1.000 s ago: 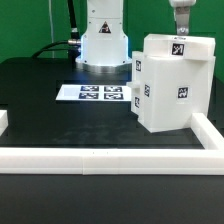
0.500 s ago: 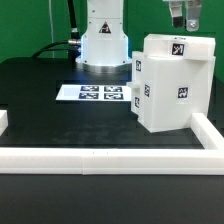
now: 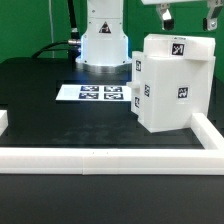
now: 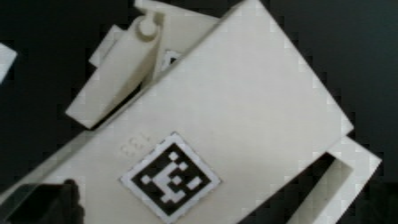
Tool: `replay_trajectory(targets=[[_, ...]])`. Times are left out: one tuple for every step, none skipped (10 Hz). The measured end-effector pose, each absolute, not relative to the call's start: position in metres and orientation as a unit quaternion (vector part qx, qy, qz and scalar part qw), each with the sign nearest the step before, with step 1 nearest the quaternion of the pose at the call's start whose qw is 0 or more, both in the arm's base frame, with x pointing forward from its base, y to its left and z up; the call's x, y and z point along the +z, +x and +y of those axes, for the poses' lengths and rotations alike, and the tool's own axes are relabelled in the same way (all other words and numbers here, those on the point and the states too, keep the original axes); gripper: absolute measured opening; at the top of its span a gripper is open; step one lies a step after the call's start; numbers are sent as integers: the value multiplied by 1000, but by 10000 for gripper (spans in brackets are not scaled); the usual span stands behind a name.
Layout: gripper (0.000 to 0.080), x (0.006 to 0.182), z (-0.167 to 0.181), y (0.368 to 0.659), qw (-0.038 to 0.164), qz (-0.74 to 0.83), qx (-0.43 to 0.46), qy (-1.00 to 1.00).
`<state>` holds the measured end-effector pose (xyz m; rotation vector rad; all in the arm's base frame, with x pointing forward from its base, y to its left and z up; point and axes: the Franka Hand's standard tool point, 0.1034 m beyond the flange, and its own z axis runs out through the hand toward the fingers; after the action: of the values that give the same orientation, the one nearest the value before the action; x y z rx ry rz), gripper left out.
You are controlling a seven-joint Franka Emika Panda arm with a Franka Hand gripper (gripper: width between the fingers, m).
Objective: Assemble cabinet
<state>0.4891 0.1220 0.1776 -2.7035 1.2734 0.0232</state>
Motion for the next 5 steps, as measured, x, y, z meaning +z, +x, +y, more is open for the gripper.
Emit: replay_trajectory(targets=[[797,178,122,489,77,380,4,-922],[797,178,122,489,77,352,2,-933],[797,178,122,489,77,319,-1,-945],[797,178,122,489,77,283,-4,-956],[797,178,121,489,76,245,-7,-966]])
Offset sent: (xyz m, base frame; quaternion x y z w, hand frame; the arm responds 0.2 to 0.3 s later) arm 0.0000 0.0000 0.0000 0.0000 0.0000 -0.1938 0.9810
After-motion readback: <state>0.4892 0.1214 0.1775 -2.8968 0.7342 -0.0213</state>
